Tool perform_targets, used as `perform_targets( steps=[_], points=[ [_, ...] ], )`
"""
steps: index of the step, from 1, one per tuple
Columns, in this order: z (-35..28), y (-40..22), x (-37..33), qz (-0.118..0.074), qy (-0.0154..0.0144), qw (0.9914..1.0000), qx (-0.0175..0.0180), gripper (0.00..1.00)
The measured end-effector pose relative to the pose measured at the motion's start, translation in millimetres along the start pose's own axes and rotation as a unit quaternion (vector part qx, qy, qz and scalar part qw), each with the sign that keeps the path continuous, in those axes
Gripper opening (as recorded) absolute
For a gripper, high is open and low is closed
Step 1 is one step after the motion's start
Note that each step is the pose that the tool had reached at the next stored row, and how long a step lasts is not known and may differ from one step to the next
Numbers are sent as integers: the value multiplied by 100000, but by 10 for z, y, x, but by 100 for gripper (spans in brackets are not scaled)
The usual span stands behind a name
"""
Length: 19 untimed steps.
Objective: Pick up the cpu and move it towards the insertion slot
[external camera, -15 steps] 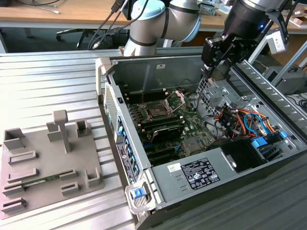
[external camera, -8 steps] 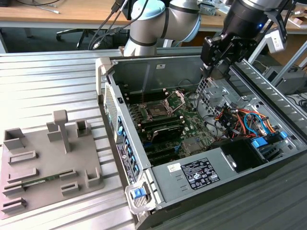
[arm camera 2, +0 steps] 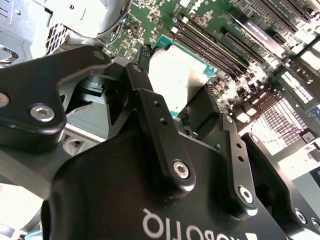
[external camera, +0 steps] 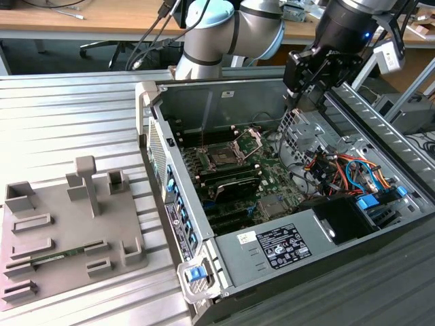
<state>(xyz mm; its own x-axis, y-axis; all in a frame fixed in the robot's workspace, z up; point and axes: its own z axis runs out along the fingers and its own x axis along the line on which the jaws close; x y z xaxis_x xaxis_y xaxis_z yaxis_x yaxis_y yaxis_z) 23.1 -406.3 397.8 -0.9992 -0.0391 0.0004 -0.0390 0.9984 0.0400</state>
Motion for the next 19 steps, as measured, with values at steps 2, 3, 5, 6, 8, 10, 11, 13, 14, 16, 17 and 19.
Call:
perform_targets(
  steps=[2, 3, 5, 6, 8, 10, 11, 13, 14, 16, 17, 19],
  points=[
    [1, 9, 0, -1, 0, 100000, 2, 55],
    [2, 17, -1, 0, 1, 100000, 4, 55],
    [3, 27, -1, 2, 1, 100000, 4, 55],
    [5, 38, -1, 1, 1, 100000, 2, 55],
    [7, 53, -2, 2, 1, 100000, 1, 55],
    [8, 64, -2, 1, 1, 100000, 3, 55],
    [9, 70, -3, 0, -1, 100000, 1, 55],
    [10, 83, -3, -3, 2, 100000, 2, 55],
    [10, 87, -3, -1, 1, 100000, 5, 55],
    [12, 100, -4, -2, -1, 100000, 1, 55],
    [13, 106, -4, -1, 2, 100000, 4, 55],
    [14, 116, -4, 1, 0, 100000, 2, 55]
  ],
)
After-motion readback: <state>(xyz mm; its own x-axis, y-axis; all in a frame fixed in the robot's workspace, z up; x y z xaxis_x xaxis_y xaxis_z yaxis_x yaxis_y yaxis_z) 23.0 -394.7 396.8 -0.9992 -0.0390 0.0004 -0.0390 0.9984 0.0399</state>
